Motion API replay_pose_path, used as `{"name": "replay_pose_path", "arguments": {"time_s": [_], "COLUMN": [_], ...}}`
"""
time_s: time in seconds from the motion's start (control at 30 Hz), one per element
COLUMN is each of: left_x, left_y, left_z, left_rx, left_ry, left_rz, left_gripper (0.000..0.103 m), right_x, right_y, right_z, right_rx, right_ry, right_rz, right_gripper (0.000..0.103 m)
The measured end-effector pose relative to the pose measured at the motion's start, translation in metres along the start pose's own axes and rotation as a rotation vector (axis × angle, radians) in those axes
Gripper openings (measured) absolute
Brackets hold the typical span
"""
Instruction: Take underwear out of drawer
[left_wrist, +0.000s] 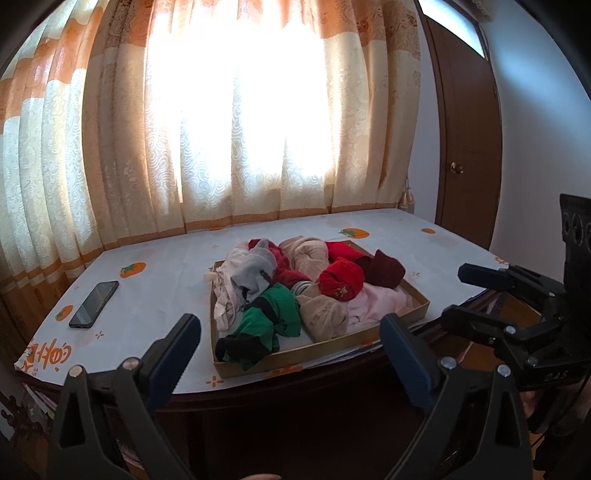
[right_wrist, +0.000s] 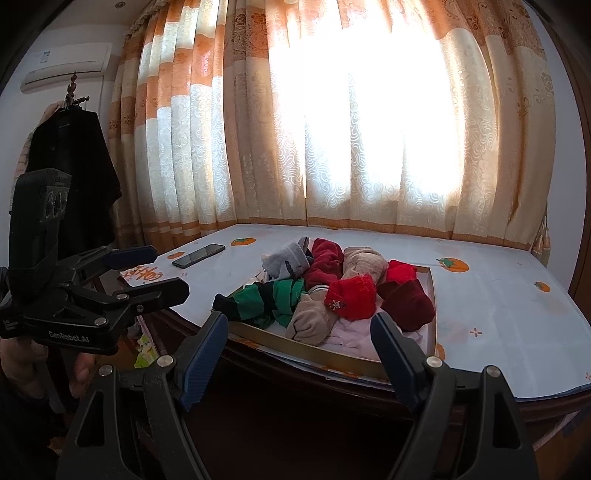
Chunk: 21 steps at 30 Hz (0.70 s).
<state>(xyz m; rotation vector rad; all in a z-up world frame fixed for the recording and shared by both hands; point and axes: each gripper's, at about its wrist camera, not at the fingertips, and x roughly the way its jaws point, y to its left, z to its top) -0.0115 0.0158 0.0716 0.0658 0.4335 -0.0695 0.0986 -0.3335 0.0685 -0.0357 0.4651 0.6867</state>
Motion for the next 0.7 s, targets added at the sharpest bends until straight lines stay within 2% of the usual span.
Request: {"name": "replay_pose_path", "arguments": {"time_s": [0.2, 0.7], "left_x": [0.0037, 0.0065], "left_y": [-0.0008, -0.004], "left_z": [-0.0044, -0.0107], "left_rx": [0.005, 0.008], "left_ry": [0.015, 0.013], "left_rz": [0.032, 0.029], "left_gripper": [0.103, 0.103], "right_x": [-0.0003, 0.0038], "right_y": [0.0013, 0.0075], "right_z": [-0.0004, -0.0061], "right_rx": [0.0, -0.012], "right_ry": [0.002, 0.019], "right_rz": [0.0, 0.014], "right_gripper": [0.081, 0.081]}}
